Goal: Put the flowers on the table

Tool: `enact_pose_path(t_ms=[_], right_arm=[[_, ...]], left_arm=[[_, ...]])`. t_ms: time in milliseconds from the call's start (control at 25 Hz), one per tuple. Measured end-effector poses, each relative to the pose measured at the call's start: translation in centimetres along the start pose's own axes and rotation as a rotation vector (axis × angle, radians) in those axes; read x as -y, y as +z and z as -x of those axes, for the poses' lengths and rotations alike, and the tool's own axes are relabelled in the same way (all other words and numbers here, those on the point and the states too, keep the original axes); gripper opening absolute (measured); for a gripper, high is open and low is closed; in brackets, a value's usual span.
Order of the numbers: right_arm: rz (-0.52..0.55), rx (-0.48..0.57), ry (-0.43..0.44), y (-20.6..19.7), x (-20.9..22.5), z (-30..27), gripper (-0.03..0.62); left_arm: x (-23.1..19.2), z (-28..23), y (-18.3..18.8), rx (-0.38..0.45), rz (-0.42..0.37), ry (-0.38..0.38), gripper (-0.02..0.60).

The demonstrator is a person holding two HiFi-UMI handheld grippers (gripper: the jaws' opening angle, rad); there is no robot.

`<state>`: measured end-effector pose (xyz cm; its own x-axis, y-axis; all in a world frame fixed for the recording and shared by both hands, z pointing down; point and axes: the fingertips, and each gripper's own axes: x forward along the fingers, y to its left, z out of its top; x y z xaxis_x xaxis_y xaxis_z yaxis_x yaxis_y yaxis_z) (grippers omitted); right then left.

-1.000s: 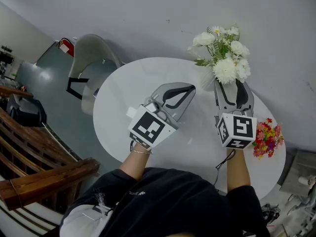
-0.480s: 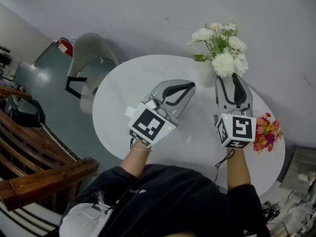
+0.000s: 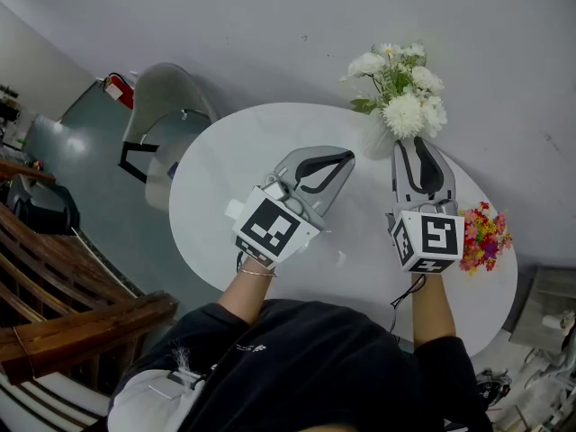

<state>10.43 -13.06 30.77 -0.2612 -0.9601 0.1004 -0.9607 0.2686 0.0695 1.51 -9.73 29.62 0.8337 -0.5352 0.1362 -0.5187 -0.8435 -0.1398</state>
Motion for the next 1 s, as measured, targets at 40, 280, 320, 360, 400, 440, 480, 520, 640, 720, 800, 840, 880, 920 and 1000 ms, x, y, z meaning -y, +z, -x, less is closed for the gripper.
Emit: enact_pose_path(t_ms=[40,280,320,360,400,440,480,520,640,720,800,840,880,920,1000], right_arm=[[0.0,0.002,0.002,0.1,-0.1,0.1,0.133],[-0.016,0.013,0.013,0.8,-0.8,1.0,0.101],[-0.014,0.014,0.014,0.9,-0.8,1.2,0.097],[-0.012,0.016,0.015,1.0,-0.9,1.3,0.091],[-0.011,0.017,0.016,1.1,-1.0,1.4,0.085],[-0.01,0.019,0.015,1.2,-1.1,1.6,0.075],[-0.012,0.022,0.016,1.3,-1.3,1.7,0.058],[-0.016,0.025,0.017,1.3,-1.4,1.8,0.043],[-0.031,0.036,0.029,1.5,-1.9,2.1,0.026],[-0.032,0.039,0.036,1.6,-2.1,2.4,0.023],[-0.028,0.039,0.046,1.7,-2.4,2.7,0.023],[-0.029,0.039,0.053,1.8,-2.5,2.8,0.021],[-0.031,0.041,0.061,1.9,-2.7,3.0,0.018],[-0.036,0.046,0.068,2.0,-2.8,3.1,0.017],[-0.047,0.056,0.084,2.1,-3.2,3.5,0.012]], left_arm=[[0.1,0.1,0.1,0.001,-0.002,0.0,-0.002],[0.6,0.7,0.4,0.005,-0.01,-0.003,-0.002],[0.7,0.8,0.4,0.005,-0.011,-0.004,-0.002],[0.8,0.9,0.4,0.005,-0.013,-0.005,-0.002],[0.8,0.9,0.4,0.004,-0.016,-0.007,-0.002],[0.9,1.0,0.4,0.002,-0.023,-0.01,-0.002],[0.9,1.0,0.4,-0.002,-0.031,-0.013,-0.002],[0.9,1.0,0.3,-0.005,-0.04,-0.016,-0.002],[0.9,1.2,0.5,-0.005,-0.055,-0.017,-0.002],[0.9,1.4,0.6,-0.003,-0.062,-0.018,-0.002],[1.0,1.5,0.7,-0.002,-0.068,-0.02,-0.002],[1.1,1.5,0.8,-0.001,-0.07,-0.02,-0.002],[1.1,1.6,0.8,0.0,-0.072,-0.02,-0.002],[1.1,1.6,0.8,0.0,-0.076,-0.02,-0.002],[1.0,1.6,0.7,-0.006,-0.088,-0.023,-0.002]])
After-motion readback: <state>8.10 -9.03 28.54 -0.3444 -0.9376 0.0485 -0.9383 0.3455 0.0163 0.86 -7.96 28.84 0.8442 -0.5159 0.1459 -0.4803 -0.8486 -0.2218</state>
